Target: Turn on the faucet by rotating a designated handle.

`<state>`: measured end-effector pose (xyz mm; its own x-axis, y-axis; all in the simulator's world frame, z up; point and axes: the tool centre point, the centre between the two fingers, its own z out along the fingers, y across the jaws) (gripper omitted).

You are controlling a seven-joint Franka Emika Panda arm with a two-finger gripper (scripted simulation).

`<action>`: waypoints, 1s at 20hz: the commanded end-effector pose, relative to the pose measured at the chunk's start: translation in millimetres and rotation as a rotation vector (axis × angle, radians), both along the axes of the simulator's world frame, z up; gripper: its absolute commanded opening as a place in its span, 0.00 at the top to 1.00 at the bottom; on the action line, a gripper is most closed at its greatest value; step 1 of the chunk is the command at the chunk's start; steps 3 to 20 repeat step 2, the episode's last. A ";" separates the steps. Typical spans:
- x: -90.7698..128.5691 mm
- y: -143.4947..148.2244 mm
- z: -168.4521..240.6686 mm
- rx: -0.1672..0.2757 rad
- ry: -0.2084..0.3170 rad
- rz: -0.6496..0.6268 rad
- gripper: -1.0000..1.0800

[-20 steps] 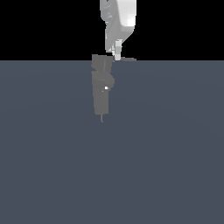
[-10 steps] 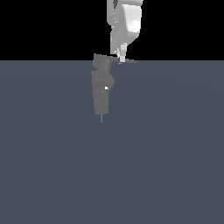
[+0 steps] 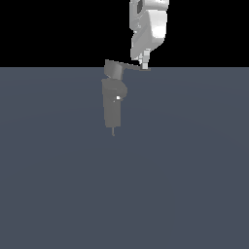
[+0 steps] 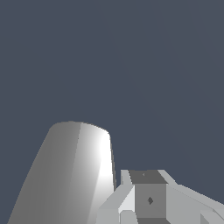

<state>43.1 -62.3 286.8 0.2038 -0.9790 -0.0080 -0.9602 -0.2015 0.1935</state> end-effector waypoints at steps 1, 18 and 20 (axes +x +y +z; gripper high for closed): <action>4.7 -17.6 -3.5 -0.006 0.002 -0.020 1.00; 4.7 -17.6 -3.5 -0.006 0.002 -0.020 1.00; 4.7 -17.6 -3.5 -0.006 0.002 -0.020 1.00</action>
